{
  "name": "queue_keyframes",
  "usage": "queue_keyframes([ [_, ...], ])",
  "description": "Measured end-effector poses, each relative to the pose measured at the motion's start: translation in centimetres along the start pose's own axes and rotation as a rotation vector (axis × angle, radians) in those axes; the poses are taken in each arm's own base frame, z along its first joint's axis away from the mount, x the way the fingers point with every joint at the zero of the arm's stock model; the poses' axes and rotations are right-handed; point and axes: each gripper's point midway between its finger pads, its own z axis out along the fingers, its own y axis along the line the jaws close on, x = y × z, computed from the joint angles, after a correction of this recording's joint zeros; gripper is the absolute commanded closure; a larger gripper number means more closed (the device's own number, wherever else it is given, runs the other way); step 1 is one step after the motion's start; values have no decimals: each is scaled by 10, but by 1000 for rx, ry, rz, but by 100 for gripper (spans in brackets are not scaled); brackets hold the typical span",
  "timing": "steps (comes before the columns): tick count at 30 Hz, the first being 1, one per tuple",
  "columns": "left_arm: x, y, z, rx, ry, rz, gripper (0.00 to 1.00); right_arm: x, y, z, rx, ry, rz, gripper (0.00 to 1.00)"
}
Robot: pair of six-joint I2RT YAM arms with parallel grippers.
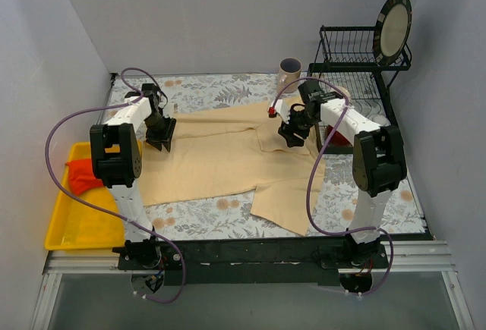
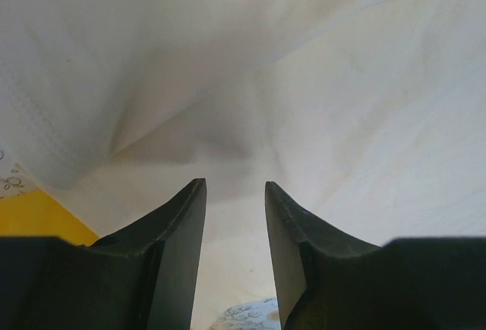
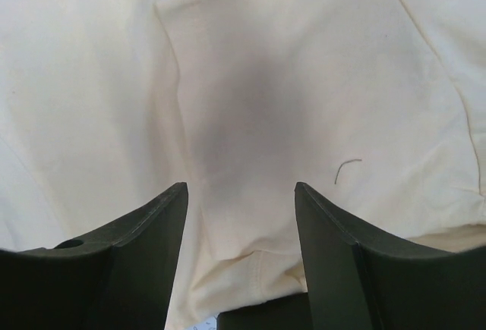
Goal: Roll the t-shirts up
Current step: Fold the T-shirt at the center of the board.
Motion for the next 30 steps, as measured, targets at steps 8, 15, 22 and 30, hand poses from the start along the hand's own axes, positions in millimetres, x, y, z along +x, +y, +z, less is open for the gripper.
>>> queue_keyframes([
  [8, -11, 10, -12, -55, -60, 28, 63, -44, 30, 23, -45, -77, -50, 35],
  [15, -15, 6, -15, -34, -82, 21, 63, -65, 47, 44, -46, -117, 84, 39],
  [22, -19, -1, -24, -8, -112, 12, 62, -66, 35, 58, -10, -118, 185, 41],
  [30, -19, -4, -21, 6, -124, 7, 62, -56, 35, 77, -21, -86, 242, 41],
])
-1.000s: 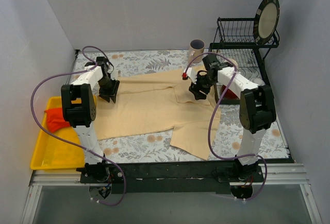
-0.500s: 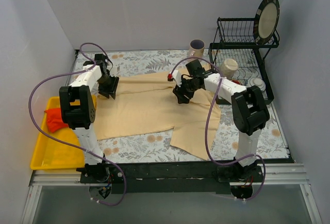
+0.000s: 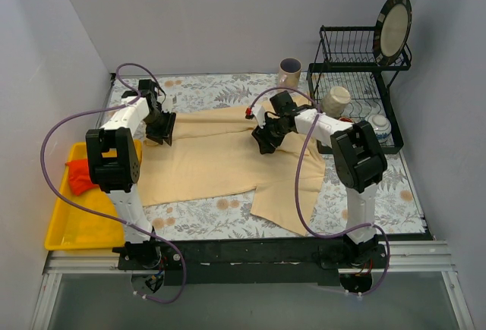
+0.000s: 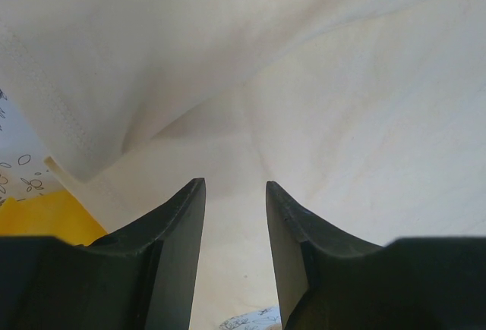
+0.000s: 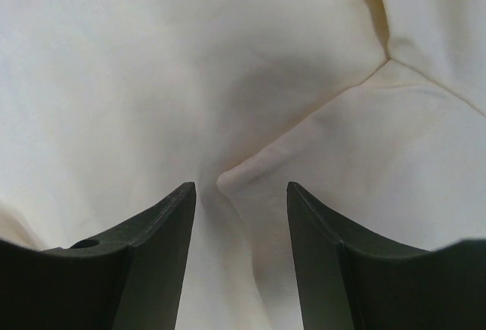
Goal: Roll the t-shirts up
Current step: Fold the T-shirt at the center of the board.
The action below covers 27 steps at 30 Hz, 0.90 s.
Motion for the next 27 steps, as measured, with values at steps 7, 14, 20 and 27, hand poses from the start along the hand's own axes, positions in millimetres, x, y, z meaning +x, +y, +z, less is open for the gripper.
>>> queue_keyframes([
  [7, 3, -1, 1, 2, 7, -4, 63, 0, -3, 5, 15, 3, 17, 51],
  [14, 4, -1, 2, 2, 10, -13, 62, -3, -7, 11, 23, -3, 28, 62],
  [20, 5, 0, 2, -1, 13, -10, 62, -3, -6, 10, 20, -1, 34, 72],
  [27, 4, 5, 2, -24, 8, 12, 62, -7, 1, 4, -17, 4, 45, 77],
])
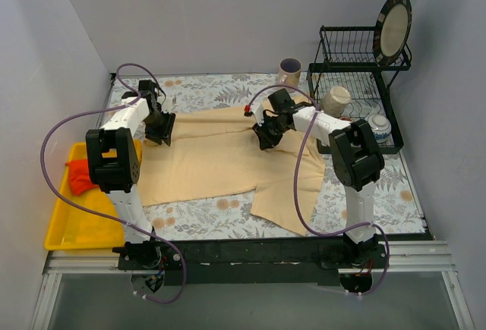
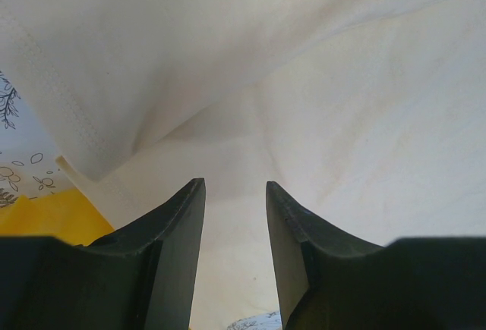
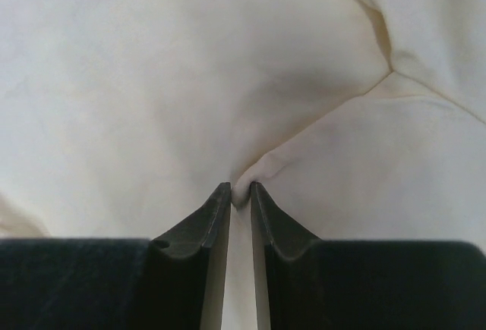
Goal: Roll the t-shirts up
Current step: Fold the T-shirt at the center of the board.
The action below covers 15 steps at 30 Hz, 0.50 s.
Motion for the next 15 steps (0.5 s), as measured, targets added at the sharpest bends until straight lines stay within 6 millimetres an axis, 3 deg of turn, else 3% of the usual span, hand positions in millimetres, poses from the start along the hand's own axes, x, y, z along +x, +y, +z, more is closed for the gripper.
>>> queue_keyframes([
  [6, -3, 4, 0, -13, -14, 5, 62, -4, 15, -11, -53, -10, 17, 83],
  [15, 6, 17, -1, -73, -6, 44, 59, -17, 40, -21, -131, -47, 12, 82],
])
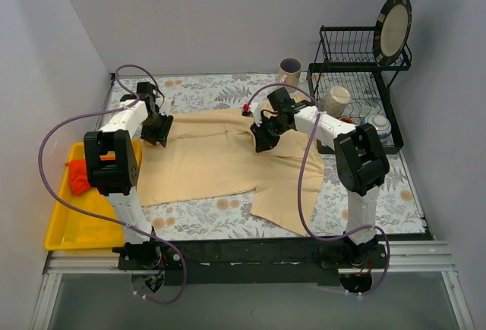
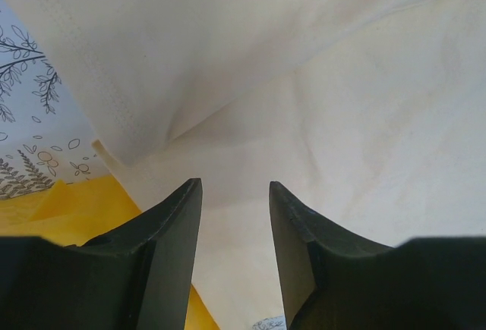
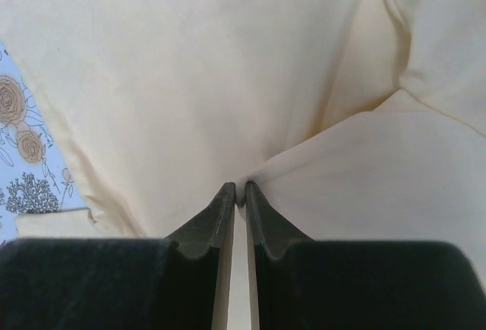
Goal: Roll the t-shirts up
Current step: Fold the T-shirt at the center of the board.
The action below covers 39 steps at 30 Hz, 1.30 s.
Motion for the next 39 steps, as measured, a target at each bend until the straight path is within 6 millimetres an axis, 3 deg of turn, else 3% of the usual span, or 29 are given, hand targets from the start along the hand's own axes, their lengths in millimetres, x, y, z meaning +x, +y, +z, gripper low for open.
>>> queue_keyframes([
  [2, 0, 3, 0, -10, 0, 5, 59, 2, 4, 3, -8, 8, -3, 81],
  [4, 1, 7, 0, -18, 2, 8, 59, 2, 5, 4, -3, 12, -7, 65],
  [6, -1, 11, -2, -28, -3, 9, 59, 2, 3, 4, 9, 16, -9, 42],
  [10, -15, 24, -11, -48, -37, -6, 60, 6, -7, 3, 61, 38, -2, 36],
  [13, -33, 34, -19, -66, -80, -17, 60, 0, -27, -9, 106, 17, 38, 37],
  [17, -41, 38, -24, -72, -104, -35, 61, -25, -93, -50, 249, -87, 82, 45],
  [19, -39, 36, -22, -62, -94, -42, 62, -29, -129, -71, 347, -116, 92, 49],
  [21, -36, 34, -19, -52, -76, -50, 65, -25, -155, -79, 425, -117, 98, 54],
  [26, -21, 29, -11, -38, -35, -56, 72, 1, -195, -58, 537, -23, 100, 62],
  [30, 12, 21, 4, -20, 55, -52, 73, 21, -214, -41, 591, 51, 91, 64],
  [34, 36, 18, 14, -18, 120, -48, 73, 12, -237, -54, 679, 52, 64, 65],
  [39, 47, 22, 17, -52, 152, -45, 73, 22, -263, -67, 763, 81, 74, 66],
])
